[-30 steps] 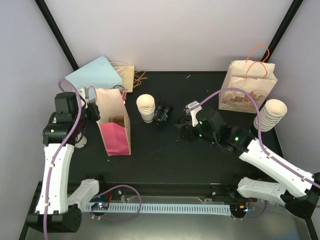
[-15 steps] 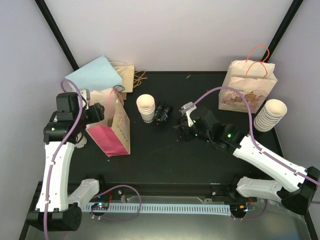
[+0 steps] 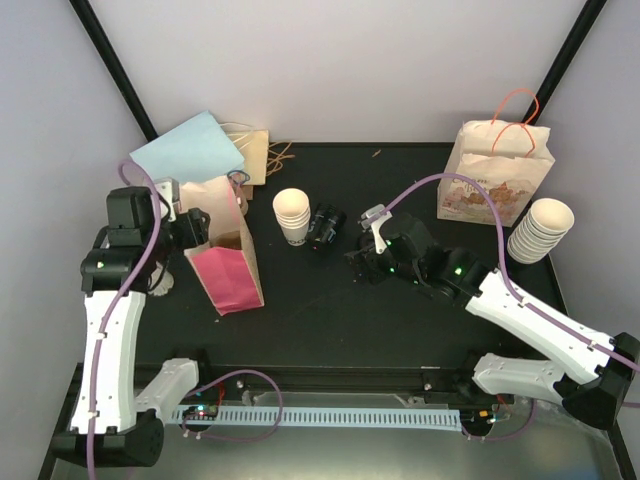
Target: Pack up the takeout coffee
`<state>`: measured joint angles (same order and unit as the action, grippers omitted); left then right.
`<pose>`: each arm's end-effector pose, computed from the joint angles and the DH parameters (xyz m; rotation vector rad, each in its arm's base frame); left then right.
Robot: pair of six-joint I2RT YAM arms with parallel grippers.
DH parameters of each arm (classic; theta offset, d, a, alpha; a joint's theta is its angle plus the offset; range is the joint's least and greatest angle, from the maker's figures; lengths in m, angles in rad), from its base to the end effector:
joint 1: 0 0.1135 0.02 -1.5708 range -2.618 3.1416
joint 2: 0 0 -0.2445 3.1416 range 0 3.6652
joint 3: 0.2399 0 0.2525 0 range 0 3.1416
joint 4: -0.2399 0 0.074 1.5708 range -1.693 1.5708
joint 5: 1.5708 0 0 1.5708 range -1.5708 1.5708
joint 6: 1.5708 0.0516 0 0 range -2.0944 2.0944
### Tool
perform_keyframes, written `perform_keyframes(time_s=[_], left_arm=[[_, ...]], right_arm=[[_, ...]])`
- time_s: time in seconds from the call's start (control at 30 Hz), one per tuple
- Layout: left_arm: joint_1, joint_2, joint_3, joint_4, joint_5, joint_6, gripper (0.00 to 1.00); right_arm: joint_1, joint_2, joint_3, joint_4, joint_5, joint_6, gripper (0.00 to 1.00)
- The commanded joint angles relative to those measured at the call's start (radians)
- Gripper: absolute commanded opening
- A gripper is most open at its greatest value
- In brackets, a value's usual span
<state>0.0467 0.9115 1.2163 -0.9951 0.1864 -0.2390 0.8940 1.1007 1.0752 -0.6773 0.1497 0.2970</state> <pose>0.1826 -0.0010 0.3582 -0.2236 2.2547 -0.3130 0.1634 0.1911 0.3044 -0.6012 2.2263 0.4561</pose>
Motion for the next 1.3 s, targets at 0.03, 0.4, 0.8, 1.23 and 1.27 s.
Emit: perform_keyframes(time_s=[0.03, 0.4, 0.8, 1.23, 1.27], left_arm=[[0.008, -0.004, 0.074, -0.025, -0.039, 0.033, 0.69], [0.007, -0.039, 0.020, -0.035, -0.188, 0.060, 0.84], [0.008, -0.003, -0.027, -0.039, -0.176, 0.056, 0.73], [0.005, 0.071, -0.012, -0.079, -0.234, 0.032, 0.35], [0.004, 0.076, -0.012, -0.074, -0.237, 0.034, 0.26]], right_arm=[[-0.006, 0.000, 0.022, 0.023, -0.012, 0.012, 0.89], [-0.006, 0.003, 0.022, 0.025, -0.014, 0.008, 0.89], [-0.007, 0.000, 0.019, 0.024, -0.016, 0.013, 0.89], [-0.006, 0.003, 0.018, 0.027, -0.017, 0.014, 0.89], [-0.006, 0.004, 0.018, 0.028, -0.017, 0.015, 0.89]])
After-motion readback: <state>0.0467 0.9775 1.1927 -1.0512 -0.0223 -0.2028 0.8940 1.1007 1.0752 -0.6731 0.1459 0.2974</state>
